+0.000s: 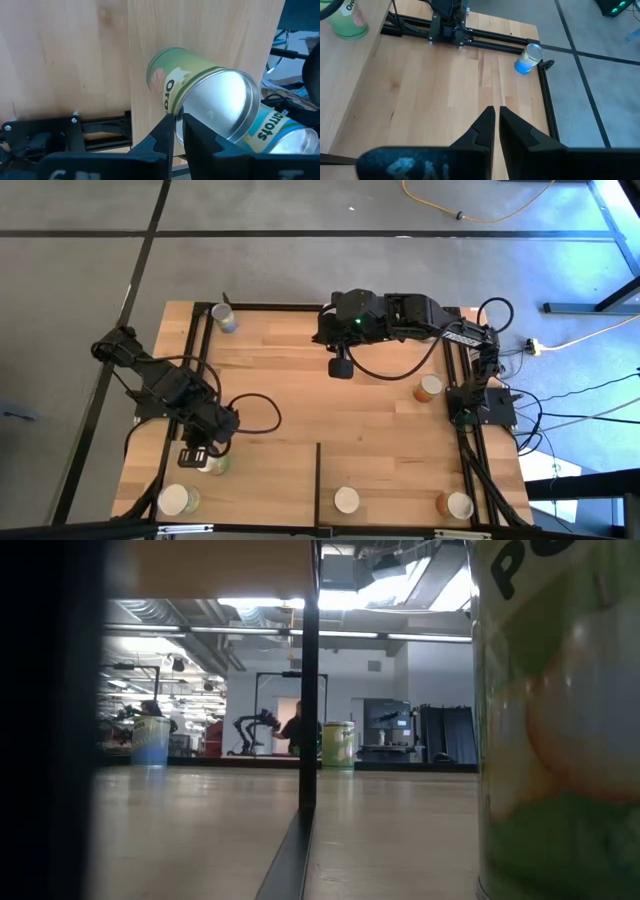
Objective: Pick and place cans onto a shelf
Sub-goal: Put the bottom canned oranges on the shelf
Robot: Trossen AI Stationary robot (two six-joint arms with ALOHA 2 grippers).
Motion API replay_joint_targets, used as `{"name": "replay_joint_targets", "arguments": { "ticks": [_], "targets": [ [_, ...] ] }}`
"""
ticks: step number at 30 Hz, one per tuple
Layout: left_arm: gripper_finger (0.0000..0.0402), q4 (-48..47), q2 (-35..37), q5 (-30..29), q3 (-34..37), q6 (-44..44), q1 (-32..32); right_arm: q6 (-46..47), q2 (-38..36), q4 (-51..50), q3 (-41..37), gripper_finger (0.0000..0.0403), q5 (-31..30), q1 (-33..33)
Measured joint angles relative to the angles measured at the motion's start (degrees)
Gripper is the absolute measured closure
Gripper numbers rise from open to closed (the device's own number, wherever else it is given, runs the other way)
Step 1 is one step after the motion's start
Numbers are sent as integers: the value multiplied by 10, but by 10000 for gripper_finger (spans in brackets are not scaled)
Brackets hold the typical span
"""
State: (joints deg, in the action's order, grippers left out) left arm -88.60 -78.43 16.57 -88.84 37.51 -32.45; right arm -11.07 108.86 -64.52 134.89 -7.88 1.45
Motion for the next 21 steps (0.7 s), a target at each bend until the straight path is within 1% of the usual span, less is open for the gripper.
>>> {"name": "replay_joint_targets", "arguments": {
  "ticks": [4, 8, 14, 17, 21],
  "targets": [
    [371, -1, 0, 4, -2, -1, 0, 0, 0, 0, 0, 374, 0, 0],
    [369, -4, 0, 4, -27, -1, 0, 0, 0, 0, 0, 374, 0, 0],
    [372, 2, 1, -42, -94, -2, 0, 0, 0, 1, 0, 374, 0, 0],
    [371, 40, 1, -55, -99, -22, 1, 0, 0, 1, 0, 374, 0, 0],
    [379, 55, -8, -43, -97, -50, 1, 0, 0, 0, 0, 374, 0, 0]
  ]
}}
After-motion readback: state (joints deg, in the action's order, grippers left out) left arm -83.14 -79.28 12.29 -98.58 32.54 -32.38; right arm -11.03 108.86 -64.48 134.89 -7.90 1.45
